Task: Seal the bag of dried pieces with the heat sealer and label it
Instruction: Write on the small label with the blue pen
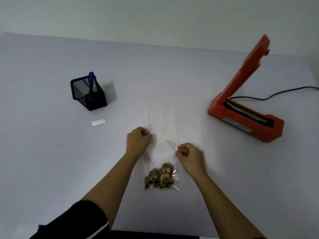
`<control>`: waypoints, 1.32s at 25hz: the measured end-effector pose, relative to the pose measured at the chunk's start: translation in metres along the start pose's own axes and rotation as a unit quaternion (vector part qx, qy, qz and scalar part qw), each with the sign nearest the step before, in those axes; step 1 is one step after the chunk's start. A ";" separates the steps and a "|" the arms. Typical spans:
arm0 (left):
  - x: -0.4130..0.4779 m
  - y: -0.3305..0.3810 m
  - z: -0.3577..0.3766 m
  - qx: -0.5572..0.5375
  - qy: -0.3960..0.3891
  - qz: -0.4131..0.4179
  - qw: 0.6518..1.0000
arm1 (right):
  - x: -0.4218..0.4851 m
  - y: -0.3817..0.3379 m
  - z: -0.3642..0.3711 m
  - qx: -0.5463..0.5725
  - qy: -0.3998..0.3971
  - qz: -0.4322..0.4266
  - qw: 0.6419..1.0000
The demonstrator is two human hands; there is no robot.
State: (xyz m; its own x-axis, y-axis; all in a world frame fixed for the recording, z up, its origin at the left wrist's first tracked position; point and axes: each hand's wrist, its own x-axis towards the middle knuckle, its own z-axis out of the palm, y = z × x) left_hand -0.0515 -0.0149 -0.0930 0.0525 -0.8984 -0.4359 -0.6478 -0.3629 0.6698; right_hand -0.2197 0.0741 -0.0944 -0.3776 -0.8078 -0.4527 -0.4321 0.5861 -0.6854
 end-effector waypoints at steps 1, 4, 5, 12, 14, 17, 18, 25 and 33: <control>-0.002 0.002 -0.001 0.018 0.003 0.010 1.000 | 0.000 -0.002 -0.002 -0.007 0.000 0.002 1.000; -0.007 0.009 -0.018 0.063 0.048 0.037 0.996 | -0.001 -0.017 -0.014 -0.045 0.042 -0.023 0.998; -0.008 0.011 -0.030 0.053 0.078 0.047 0.994 | 0.001 -0.027 -0.018 -0.053 0.060 -0.052 0.995; 0.015 -0.002 -0.176 -0.044 0.314 0.079 0.945 | 0.039 -0.167 0.015 0.018 0.048 -0.280 0.959; 0.051 -0.015 -0.208 -0.016 0.273 0.026 0.961 | 0.056 -0.209 0.043 0.013 0.022 -0.325 0.945; 0.087 -0.018 -0.220 0.032 0.184 -0.010 0.982 | 0.082 -0.256 0.085 -0.034 -0.026 -0.364 0.930; 0.095 -0.017 -0.219 0.034 0.164 -0.016 0.986 | 0.091 -0.268 0.098 -0.051 -0.044 -0.367 0.928; 0.110 -0.020 -0.206 -0.009 0.145 -0.026 0.989 | 0.127 -0.293 0.153 -0.086 -0.078 -0.316 0.942; 0.106 -0.018 -0.211 -0.036 0.126 -0.021 0.991 | 0.103 -0.317 0.124 0.060 -0.041 -0.339 0.938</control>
State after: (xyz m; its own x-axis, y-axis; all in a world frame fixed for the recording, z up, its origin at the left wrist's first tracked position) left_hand 0.1262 -0.1557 -0.0244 0.2723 -0.9123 -0.3059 -0.5860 -0.4094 0.6993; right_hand -0.0198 -0.2028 0.0054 0.0175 -0.9973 0.0711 -0.4531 -0.0713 -0.8886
